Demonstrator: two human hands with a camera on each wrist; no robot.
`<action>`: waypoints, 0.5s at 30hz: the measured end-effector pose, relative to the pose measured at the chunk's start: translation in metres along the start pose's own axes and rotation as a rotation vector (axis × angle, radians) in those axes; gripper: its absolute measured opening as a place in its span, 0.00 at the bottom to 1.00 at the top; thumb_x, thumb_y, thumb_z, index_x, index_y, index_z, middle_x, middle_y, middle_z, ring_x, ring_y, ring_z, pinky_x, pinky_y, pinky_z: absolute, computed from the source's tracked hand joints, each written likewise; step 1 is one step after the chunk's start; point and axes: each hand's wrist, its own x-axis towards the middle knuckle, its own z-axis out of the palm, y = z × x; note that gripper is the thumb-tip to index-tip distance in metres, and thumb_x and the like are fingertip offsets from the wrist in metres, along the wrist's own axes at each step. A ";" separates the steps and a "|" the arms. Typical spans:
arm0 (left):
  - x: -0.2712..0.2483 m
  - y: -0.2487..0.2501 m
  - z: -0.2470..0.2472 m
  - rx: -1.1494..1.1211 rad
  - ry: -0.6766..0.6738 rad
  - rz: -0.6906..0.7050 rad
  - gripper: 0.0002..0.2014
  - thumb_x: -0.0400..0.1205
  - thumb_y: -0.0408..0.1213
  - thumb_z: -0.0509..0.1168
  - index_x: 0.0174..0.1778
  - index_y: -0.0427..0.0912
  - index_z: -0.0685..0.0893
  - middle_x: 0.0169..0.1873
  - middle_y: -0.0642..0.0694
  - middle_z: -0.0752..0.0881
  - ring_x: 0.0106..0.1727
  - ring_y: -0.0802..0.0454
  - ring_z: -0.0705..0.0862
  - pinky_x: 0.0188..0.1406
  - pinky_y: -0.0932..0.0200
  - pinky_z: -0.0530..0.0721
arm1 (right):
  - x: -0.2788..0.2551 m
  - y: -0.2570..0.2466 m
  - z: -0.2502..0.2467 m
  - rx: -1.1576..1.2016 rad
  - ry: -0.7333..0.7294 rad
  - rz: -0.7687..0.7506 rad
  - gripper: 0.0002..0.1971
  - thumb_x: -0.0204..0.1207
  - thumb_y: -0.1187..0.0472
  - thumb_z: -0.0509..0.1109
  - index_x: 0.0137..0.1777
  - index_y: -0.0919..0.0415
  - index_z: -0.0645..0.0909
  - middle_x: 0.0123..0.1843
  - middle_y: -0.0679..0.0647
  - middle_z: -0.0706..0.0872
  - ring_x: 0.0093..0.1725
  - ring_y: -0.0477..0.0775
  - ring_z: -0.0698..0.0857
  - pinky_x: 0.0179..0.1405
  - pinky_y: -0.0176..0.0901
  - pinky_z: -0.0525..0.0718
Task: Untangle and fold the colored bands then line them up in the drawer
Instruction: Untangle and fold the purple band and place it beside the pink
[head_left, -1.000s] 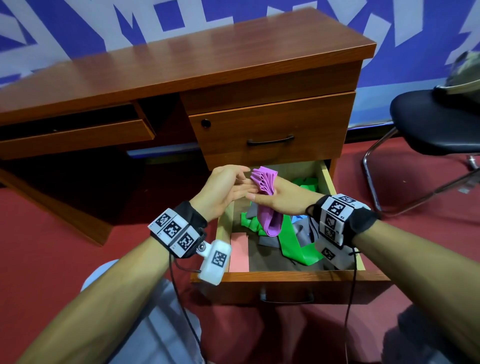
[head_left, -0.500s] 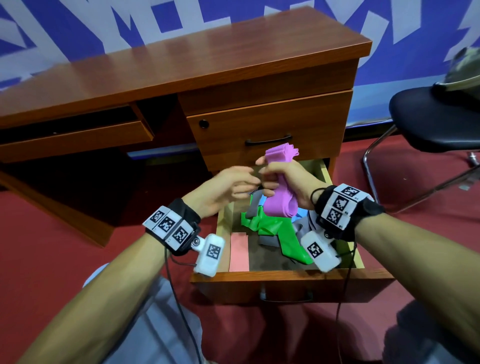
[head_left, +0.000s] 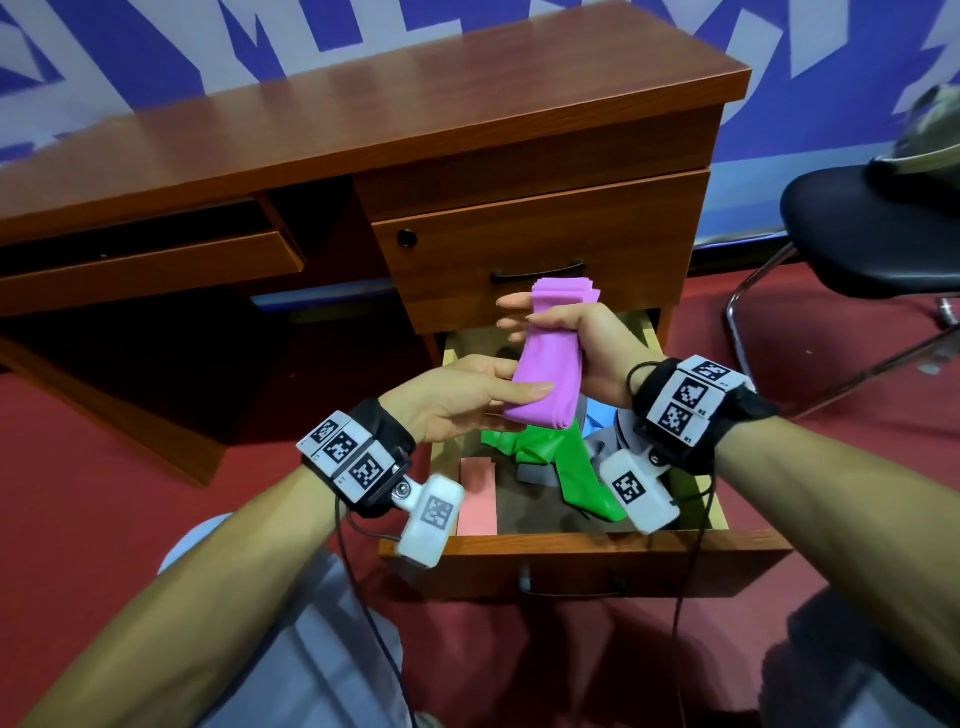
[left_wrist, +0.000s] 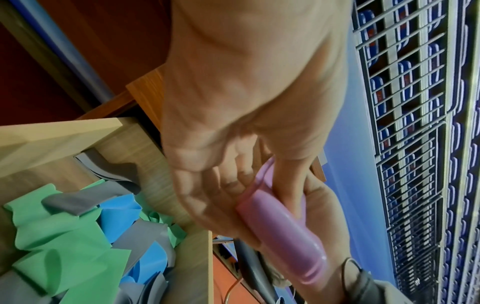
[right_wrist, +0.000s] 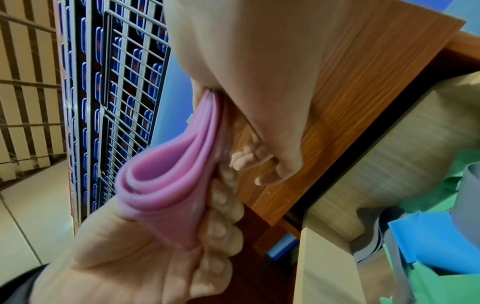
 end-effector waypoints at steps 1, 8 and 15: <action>0.001 0.000 -0.002 0.022 0.016 -0.014 0.14 0.82 0.34 0.73 0.63 0.37 0.89 0.48 0.45 0.93 0.49 0.51 0.88 0.52 0.59 0.87 | 0.002 0.002 -0.002 -0.053 0.032 0.022 0.18 0.81 0.68 0.62 0.67 0.62 0.85 0.57 0.60 0.87 0.55 0.56 0.84 0.65 0.50 0.80; 0.000 -0.002 -0.016 0.186 0.013 -0.213 0.18 0.80 0.33 0.75 0.66 0.34 0.86 0.48 0.41 0.89 0.46 0.49 0.87 0.36 0.62 0.87 | 0.015 0.010 -0.020 -0.338 0.162 0.154 0.20 0.76 0.63 0.79 0.66 0.70 0.84 0.59 0.65 0.91 0.52 0.56 0.90 0.48 0.45 0.89; -0.003 -0.004 -0.021 0.209 -0.006 -0.219 0.19 0.74 0.37 0.79 0.59 0.38 0.86 0.52 0.35 0.83 0.52 0.41 0.80 0.46 0.58 0.83 | 0.014 0.013 -0.012 -0.347 0.014 0.131 0.14 0.81 0.66 0.73 0.64 0.68 0.86 0.60 0.65 0.90 0.55 0.55 0.88 0.64 0.49 0.84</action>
